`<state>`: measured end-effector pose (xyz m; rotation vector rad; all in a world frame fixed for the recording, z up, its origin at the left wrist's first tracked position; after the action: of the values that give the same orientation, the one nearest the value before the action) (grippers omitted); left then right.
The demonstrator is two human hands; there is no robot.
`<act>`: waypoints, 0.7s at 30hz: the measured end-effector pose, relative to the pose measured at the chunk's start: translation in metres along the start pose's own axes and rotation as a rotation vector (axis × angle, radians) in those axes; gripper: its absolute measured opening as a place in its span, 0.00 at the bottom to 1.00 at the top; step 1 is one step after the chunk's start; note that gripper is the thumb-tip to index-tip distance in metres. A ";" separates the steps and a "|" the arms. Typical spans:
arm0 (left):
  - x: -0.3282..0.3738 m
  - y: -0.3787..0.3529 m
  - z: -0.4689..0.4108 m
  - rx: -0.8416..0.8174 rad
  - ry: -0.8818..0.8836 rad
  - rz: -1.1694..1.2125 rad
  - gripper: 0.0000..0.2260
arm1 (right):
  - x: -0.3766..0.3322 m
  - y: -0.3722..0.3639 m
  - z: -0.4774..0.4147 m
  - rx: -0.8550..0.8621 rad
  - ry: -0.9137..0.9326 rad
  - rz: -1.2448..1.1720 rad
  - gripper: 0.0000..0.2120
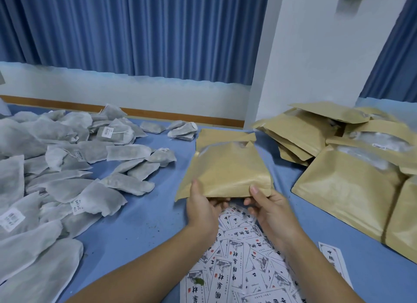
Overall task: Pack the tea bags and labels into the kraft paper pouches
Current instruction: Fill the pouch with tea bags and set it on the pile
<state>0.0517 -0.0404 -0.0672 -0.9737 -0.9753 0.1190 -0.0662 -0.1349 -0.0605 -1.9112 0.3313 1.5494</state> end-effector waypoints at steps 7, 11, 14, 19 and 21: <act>-0.002 -0.008 0.012 0.000 -0.149 -0.297 0.16 | -0.003 0.001 -0.003 0.168 -0.017 -0.192 0.04; -0.014 -0.008 0.017 -0.169 -0.090 -0.415 0.10 | -0.002 -0.001 0.002 0.077 -0.021 -0.062 0.06; -0.017 -0.006 0.019 -0.186 -0.101 -0.439 0.10 | 0.003 -0.010 0.005 0.076 -0.016 0.037 0.12; -0.013 -0.004 0.017 -0.180 -0.081 -0.456 0.08 | 0.007 -0.009 0.006 0.216 -0.006 0.092 0.14; -0.014 -0.006 0.020 -0.190 -0.073 -0.411 0.08 | 0.007 -0.012 0.008 0.191 -0.011 0.132 0.12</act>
<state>0.0266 -0.0384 -0.0683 -0.9253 -1.2515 -0.2884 -0.0635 -0.1193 -0.0639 -1.7626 0.5891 1.5513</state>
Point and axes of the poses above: each hand's wrist, its own z-axis away from the middle knuckle, its own y-axis out of the back of the hand, x = y × z, the point moved 1 cm from there along -z, towards the middle knuckle, and after that the axes turned 7 degrees about -x, right-handed, at the moved point
